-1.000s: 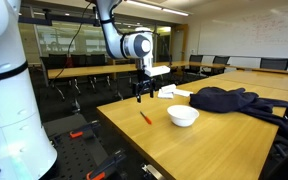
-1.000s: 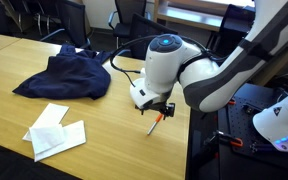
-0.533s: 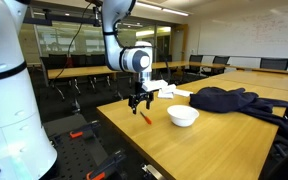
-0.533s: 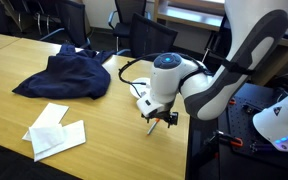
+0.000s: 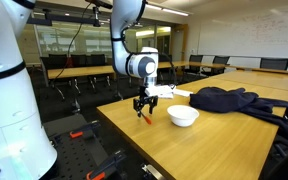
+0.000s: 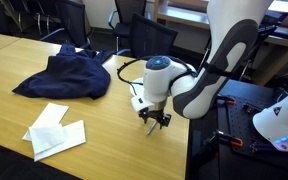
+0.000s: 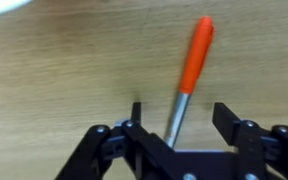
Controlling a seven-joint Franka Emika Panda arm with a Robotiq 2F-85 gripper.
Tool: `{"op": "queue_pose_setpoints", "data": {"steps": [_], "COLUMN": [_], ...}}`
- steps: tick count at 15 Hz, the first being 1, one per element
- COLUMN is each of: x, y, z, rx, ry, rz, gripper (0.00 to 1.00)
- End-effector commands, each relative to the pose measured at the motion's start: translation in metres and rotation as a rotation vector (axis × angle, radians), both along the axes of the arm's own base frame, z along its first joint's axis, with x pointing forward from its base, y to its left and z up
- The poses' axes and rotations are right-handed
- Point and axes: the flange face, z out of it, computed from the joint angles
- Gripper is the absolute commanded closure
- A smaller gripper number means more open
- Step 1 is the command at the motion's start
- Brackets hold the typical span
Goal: Put the marker in the white bowl
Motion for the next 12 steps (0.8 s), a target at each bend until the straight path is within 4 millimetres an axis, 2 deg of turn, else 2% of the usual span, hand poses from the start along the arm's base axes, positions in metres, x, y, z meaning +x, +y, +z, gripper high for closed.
{"op": "queue_pose_setpoints", "data": {"steps": [1, 7, 9, 12], "x": [0.005, 0.009, 0.008, 0.006], "y": [-0.001, 0.004, 0.004, 0.008], "z": [-0.011, 0.007, 0.019, 0.051], "rx": [0.024, 0.002, 0.007, 0.044], "ry": [0.038, 0.007, -0.016, -0.056], "rz": [-0.041, -0.031, -0.045, -0.108], "gripper": [0.53, 0.96, 1.00, 0.97]}}
